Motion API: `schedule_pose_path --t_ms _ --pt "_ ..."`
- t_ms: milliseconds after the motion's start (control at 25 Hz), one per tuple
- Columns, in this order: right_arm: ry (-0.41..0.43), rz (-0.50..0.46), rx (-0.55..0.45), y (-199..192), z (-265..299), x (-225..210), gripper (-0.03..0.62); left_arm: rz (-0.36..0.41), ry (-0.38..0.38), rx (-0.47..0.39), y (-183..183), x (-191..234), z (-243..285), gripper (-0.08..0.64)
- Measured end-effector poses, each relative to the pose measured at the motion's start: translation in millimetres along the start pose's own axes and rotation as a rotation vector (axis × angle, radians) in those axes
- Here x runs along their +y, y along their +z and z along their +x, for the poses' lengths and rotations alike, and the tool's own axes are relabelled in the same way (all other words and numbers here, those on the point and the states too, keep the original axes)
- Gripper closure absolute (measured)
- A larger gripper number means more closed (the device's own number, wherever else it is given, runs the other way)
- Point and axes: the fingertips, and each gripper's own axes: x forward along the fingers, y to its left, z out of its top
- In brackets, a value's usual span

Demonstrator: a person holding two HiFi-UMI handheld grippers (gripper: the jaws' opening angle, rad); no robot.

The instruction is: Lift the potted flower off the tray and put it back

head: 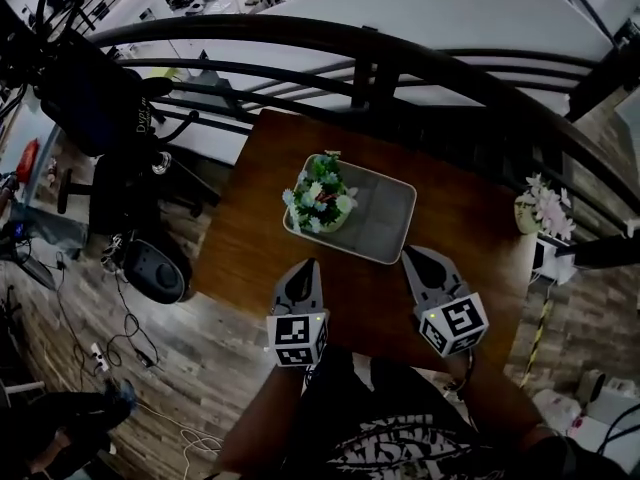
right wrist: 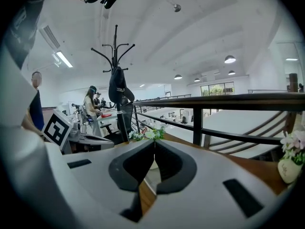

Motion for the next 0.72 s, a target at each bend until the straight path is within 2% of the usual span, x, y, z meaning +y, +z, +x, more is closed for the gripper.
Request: schedule_pose_path --t_ms 440,720 --pt "-0.075 0.018 0.024 -7 5 2 0.594 0.041 -0.064 0.047 -17 9 24 0.552" --pt "-0.051 0.018 0.032 -16 11 10 0.594 0.046 -0.079 0.043 -22 15 26 0.552"
